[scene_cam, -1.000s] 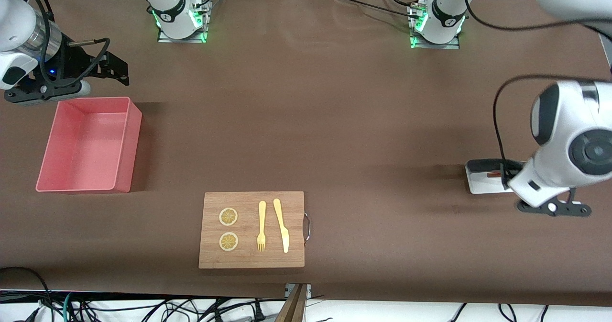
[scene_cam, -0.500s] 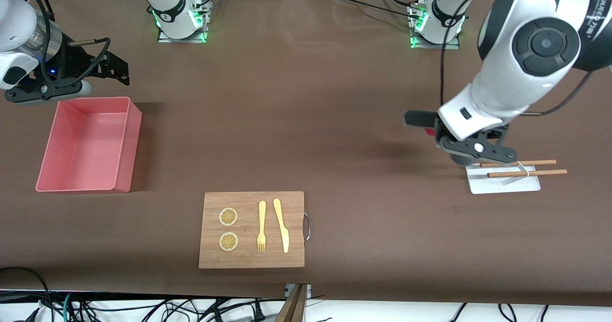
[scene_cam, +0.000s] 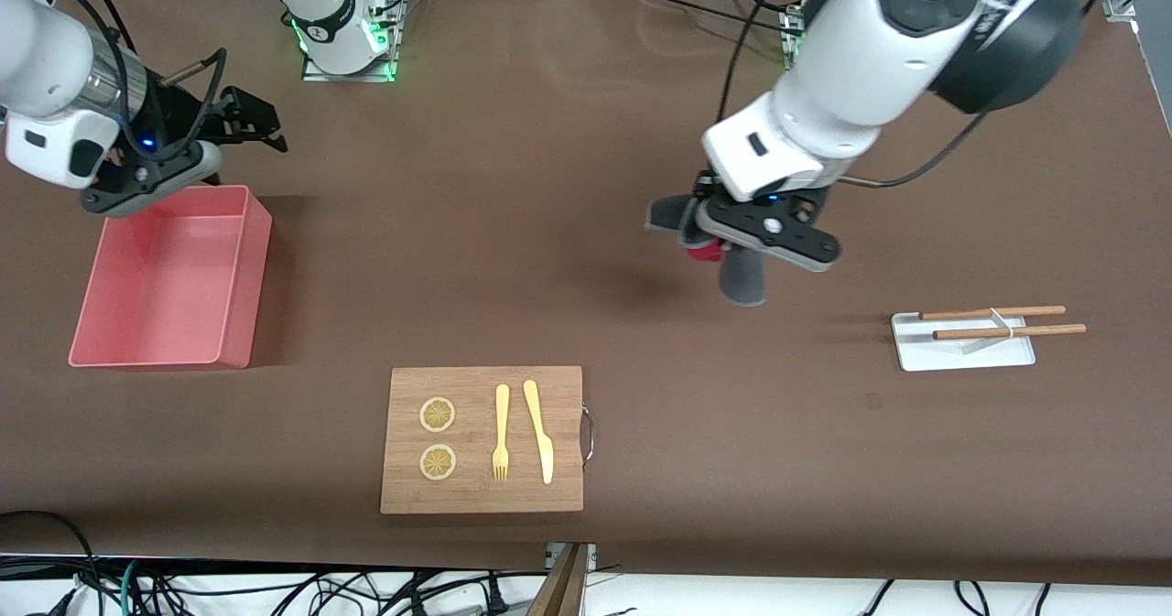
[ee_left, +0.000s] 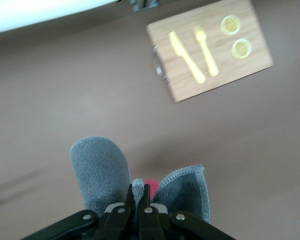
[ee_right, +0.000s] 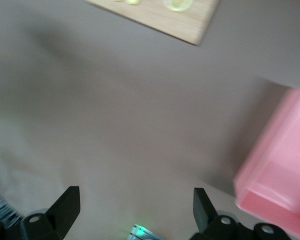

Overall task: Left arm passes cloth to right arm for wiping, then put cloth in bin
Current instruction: 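Carry the cloth to mid-table with the left gripper while the right gripper approaches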

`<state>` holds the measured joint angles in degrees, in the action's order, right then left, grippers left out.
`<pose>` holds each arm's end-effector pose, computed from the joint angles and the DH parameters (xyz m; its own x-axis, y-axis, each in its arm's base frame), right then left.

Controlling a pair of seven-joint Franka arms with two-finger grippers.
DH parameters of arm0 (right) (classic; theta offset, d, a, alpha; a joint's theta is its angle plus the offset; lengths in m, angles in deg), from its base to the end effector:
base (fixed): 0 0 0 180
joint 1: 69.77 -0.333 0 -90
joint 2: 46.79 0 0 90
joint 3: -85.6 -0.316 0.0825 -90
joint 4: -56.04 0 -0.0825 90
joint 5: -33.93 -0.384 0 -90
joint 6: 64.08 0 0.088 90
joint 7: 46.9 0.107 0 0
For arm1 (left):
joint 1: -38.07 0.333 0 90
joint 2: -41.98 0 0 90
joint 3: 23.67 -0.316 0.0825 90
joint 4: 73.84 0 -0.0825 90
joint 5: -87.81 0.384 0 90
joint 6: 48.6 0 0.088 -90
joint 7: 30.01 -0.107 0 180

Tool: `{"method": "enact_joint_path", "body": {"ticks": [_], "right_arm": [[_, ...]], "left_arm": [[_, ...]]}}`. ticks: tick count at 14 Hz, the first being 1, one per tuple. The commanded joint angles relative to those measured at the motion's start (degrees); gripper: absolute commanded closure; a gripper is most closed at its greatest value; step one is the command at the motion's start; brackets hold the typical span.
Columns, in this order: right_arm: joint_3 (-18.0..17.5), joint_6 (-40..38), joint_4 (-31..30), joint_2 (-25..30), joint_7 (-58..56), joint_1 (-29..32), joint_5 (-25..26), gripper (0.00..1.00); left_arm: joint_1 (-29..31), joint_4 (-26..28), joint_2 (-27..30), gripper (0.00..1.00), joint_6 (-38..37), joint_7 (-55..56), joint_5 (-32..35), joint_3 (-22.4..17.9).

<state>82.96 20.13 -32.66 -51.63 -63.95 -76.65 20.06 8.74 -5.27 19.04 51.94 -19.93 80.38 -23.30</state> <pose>0.5547 0.1200 0.5832 0.8840 0.4605 -0.0808 0.4235 -0.8619 -0.2790 0.5932 -0.3505 0.5731 0.9419 -0.3097 0.1299 -0.3279 -0.9316 0.1569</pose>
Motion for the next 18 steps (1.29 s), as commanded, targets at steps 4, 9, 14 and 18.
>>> {"method": "enact_joint_path", "body": {"ticks": [4,9,14,18], "right_arm": [[-0.26,3.65,-0.16,-7.27,-12.98,-0.85,-15.72,0.00],[-0.35,10.78,-0.25,-10.54,-24.34,-6.20,-20.67,0.00],[-0.17,21.90,-7.17,-11.25,-29.79,-13.67,-30.15,0.00],[-1.13,35.12,-15.17,-8.96,-32.77,-17.46,-32.43,0.00]], "left_arm": [[-4.76,-1.25,-3.52,1.00,8.79,3.01,-9.96,-0.54],[-7.04,-0.63,-3.61,1.00,12.48,3.27,-16.65,-0.54],[-9.34,-0.37,-3.87,1.00,13.11,8.26,-16.48,-0.54],[-9.34,-0.63,-3.79,1.00,13.11,17.93,-16.48,-0.54]]}}
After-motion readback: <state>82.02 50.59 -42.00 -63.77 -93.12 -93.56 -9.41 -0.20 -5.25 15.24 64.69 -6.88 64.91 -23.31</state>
